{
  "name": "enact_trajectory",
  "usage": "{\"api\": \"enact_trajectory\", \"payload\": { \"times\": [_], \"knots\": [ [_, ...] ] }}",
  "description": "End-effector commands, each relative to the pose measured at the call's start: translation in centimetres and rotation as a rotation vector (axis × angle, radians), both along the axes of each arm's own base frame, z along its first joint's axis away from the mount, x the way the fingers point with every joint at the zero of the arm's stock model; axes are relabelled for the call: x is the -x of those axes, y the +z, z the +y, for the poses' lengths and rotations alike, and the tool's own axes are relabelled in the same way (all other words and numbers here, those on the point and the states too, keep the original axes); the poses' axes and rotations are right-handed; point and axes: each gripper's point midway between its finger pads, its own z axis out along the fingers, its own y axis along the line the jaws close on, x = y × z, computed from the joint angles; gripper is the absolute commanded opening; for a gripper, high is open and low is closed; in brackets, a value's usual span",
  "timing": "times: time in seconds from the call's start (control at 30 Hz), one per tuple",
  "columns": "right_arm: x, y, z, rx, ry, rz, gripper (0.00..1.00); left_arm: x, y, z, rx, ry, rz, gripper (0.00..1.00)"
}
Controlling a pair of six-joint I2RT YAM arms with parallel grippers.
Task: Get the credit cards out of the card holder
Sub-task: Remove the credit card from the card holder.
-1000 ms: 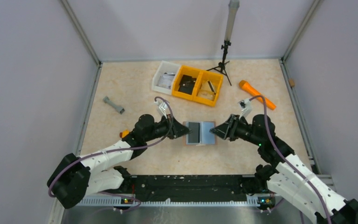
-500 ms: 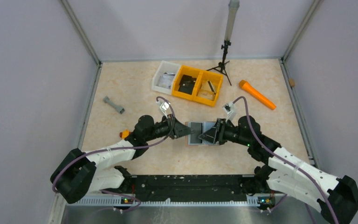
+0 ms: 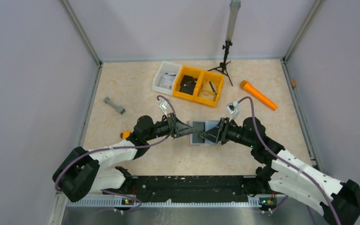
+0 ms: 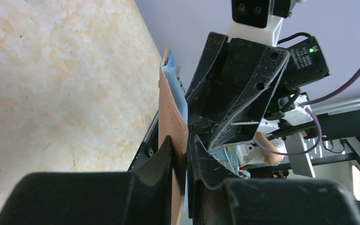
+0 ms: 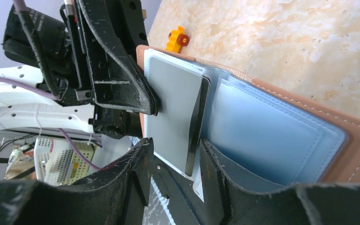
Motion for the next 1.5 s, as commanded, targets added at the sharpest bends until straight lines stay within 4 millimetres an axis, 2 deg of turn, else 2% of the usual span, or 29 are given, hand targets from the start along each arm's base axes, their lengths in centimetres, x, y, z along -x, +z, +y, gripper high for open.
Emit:
{"api": "enact_trajectory", "payload": {
  "times": [0.0, 0.17, 0.37, 0.53, 0.57, 0.67, 0.73, 0.83, 0.97, 1.17, 1.23, 1.27, 1.47],
  "knots": [
    [0.7, 2.9, 0.8, -0.127, 0.052, -0.067, 0.40, 2.4, 4.9, -0.3, 0.166, -0.124, -0.109, 0.01],
    [1.0, 4.9, 0.3, -0.221, 0.044, -0.105, 0.24, 2.4, 5.1, -0.1, 0.180, -0.119, -0.115, 0.00],
    [1.7, 7.1, -0.7, -0.415, 0.029, -0.143, 0.17, 2.8, 6.6, 0.4, 0.271, -0.115, -0.125, 0.00],
    [2.0, 7.8, -0.5, -0.446, 0.051, -0.148, 0.08, 3.1, 6.7, 0.3, 0.295, -0.138, -0.110, 0.00],
    [2.1, 7.9, -0.5, -0.445, 0.058, -0.150, 0.08, 3.1, 6.6, 0.3, 0.297, -0.139, -0.109, 0.00],
    [2.3, 8.2, -0.3, -0.450, 0.076, -0.153, 0.18, 3.3, 6.7, 0.3, 0.307, -0.144, -0.111, 0.00],
    [2.2, 8.2, -0.3, -0.451, 0.075, -0.149, 0.19, 3.5, 7.1, 0.3, 0.322, -0.152, -0.117, 0.00],
    [2.0, 8.0, -0.2, -0.441, 0.070, -0.142, 0.26, 3.9, 7.8, 0.4, 0.354, -0.173, -0.129, 0.00],
    [1.8, 7.8, -0.1, -0.435, 0.063, -0.135, 0.26, 4.2, 8.1, 0.2, 0.375, -0.199, -0.123, 0.00],
    [1.9, 8.3, -0.2, -0.447, 0.063, -0.138, 0.09, 4.4, 7.7, -0.2, 0.373, -0.219, -0.115, 0.00],
    [1.8, 8.3, -0.2, -0.441, 0.059, -0.140, 0.00, 4.4, 7.5, -0.3, 0.360, -0.224, -0.116, 0.00],
    [1.8, 8.3, -0.3, -0.438, 0.054, -0.143, 0.00, 4.3, 7.4, -0.4, 0.352, -0.224, -0.113, 0.00],
    [1.2, 7.6, -1.4, -0.405, -0.024, -0.136, 0.00, 4.2, 6.9, -0.5, 0.342, -0.224, -0.099, 0.31]
  ]
}}
